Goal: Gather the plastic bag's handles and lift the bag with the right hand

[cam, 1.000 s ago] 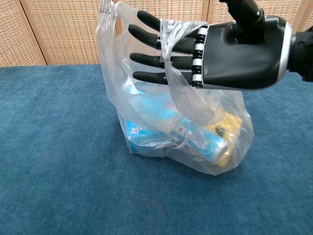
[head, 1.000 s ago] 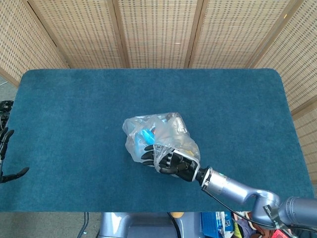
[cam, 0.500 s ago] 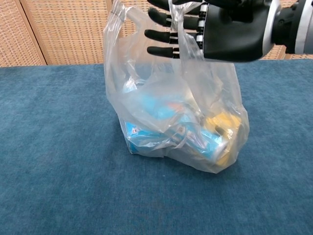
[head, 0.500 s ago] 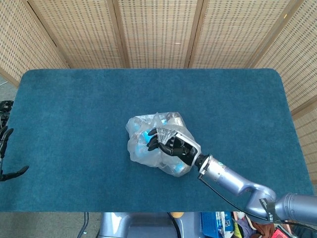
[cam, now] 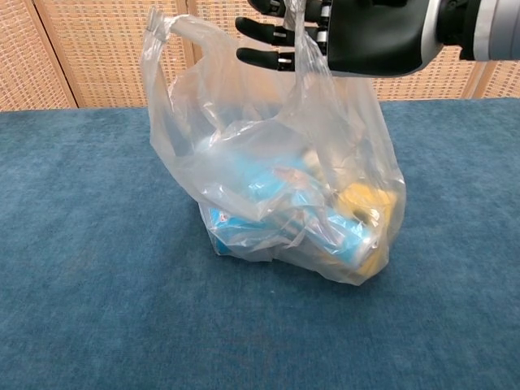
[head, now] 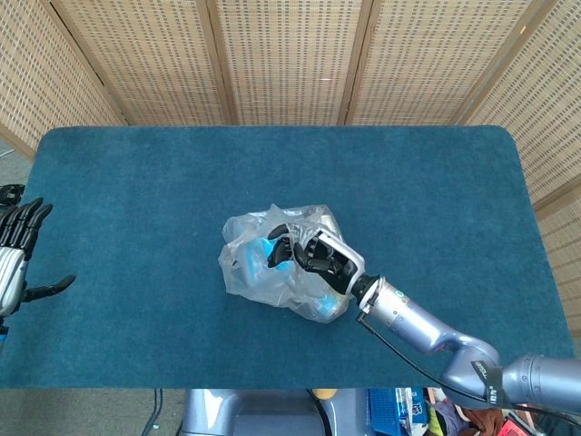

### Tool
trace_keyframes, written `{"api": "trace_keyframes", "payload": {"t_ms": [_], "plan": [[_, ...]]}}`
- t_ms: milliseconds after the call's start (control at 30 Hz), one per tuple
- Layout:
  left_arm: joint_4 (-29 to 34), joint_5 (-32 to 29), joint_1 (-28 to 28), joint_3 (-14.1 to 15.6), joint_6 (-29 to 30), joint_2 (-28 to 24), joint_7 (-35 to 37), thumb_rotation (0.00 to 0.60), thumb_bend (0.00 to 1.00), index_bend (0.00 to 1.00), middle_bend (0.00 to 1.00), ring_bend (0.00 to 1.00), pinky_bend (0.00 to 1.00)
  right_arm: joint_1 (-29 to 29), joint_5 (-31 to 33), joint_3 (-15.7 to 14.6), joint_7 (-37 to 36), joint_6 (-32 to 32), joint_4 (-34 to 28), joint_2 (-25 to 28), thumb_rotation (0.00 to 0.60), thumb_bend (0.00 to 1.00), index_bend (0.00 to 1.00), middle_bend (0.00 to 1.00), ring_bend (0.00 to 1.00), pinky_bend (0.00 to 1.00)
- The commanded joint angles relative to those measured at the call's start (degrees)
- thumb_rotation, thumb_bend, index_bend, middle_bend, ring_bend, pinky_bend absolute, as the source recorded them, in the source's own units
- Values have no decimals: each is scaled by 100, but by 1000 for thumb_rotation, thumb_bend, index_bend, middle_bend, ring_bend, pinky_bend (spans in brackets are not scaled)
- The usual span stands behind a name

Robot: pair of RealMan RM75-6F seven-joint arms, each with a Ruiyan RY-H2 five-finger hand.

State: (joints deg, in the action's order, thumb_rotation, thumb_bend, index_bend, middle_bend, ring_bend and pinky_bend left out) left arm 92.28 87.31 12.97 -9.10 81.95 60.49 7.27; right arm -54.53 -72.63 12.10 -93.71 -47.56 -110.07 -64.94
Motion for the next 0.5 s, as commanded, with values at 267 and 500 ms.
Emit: {"api": "trace_keyframes", "payload": {"t_ms": [267,500], "plan": [[-410,713,890,-313,-271,262,518,600,122,0,0,0,0,68,298,320,304,311,-169,144,600,854,355,523,343,344],[-460,905,1290,-417,-366,406,474,600,119,0,0,0,0,203,484,560,342,455,-281,181,600,723,354,469,291,321]]}}
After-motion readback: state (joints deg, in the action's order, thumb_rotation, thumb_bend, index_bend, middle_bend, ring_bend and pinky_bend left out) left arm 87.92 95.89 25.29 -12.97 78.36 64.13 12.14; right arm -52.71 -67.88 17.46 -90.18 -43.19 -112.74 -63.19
